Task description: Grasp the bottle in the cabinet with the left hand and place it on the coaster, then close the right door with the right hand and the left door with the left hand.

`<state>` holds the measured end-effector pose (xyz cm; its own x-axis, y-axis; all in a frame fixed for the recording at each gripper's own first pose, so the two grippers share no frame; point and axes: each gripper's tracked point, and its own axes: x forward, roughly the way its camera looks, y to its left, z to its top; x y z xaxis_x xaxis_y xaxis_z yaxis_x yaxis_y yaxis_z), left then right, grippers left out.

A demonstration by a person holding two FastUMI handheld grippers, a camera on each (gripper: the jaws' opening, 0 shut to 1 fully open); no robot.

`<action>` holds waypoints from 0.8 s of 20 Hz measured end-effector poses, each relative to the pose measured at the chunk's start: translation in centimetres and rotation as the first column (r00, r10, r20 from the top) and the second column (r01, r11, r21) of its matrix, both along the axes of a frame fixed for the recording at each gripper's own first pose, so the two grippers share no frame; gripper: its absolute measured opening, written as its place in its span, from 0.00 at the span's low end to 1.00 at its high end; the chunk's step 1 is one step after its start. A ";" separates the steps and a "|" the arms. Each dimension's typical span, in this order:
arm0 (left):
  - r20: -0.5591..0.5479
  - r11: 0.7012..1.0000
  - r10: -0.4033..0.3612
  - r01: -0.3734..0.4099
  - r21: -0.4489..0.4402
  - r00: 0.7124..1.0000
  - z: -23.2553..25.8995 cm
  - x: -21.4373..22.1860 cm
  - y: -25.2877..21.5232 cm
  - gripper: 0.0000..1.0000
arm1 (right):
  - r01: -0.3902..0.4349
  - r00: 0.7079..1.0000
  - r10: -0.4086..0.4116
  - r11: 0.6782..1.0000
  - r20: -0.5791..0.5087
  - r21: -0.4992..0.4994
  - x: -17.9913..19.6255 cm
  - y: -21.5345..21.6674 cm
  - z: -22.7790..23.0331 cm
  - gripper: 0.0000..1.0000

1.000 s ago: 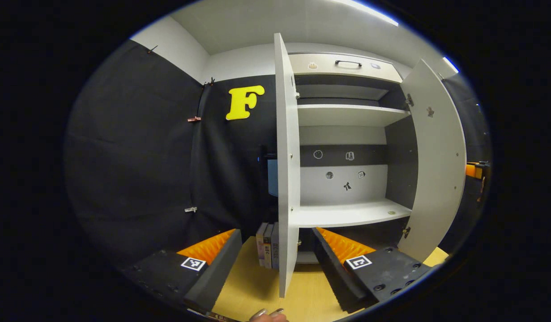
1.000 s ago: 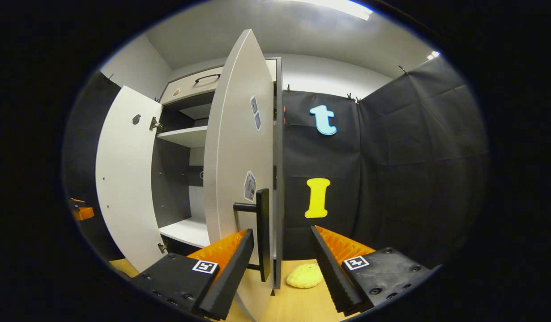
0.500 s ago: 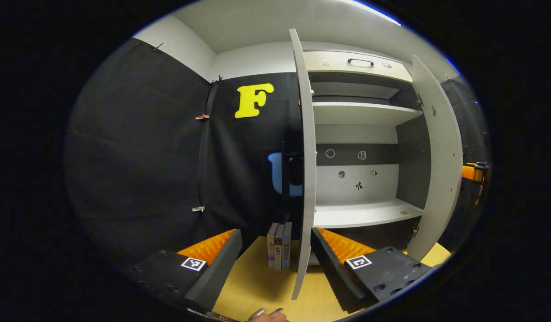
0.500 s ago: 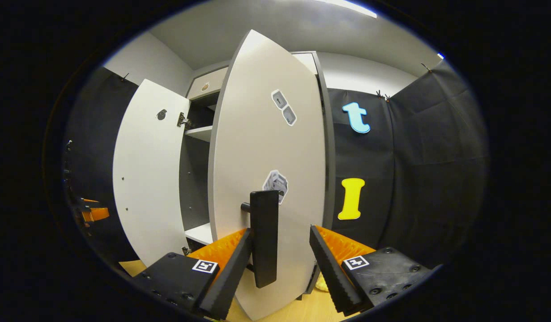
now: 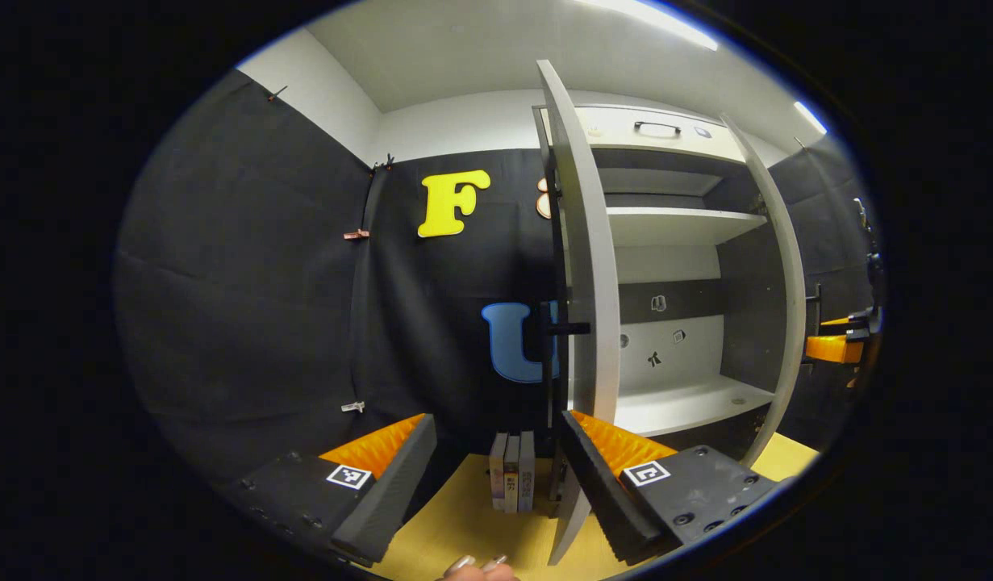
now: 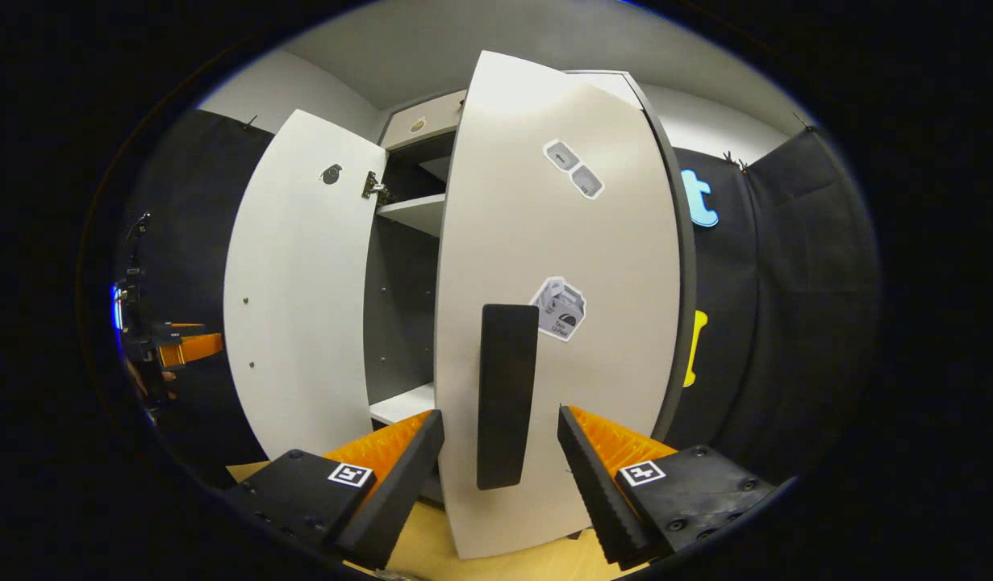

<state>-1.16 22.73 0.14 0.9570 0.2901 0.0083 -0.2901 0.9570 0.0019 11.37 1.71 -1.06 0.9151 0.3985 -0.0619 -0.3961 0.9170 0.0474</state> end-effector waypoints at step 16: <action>0.038 0.968 -0.244 0.245 -0.044 0.969 0.8 3.2 -3.4 0.94 | 0.104 0.994 -0.104 0.995 -0.031 0.003 -2.3 -2.7 -0.9 0.96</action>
<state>2.05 19.29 0.96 0.9983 0.0482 0.0322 -0.0465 0.9976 -0.0517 9.05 -0.94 -1.92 0.9491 0.3019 -0.0893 -0.2972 0.9528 0.0627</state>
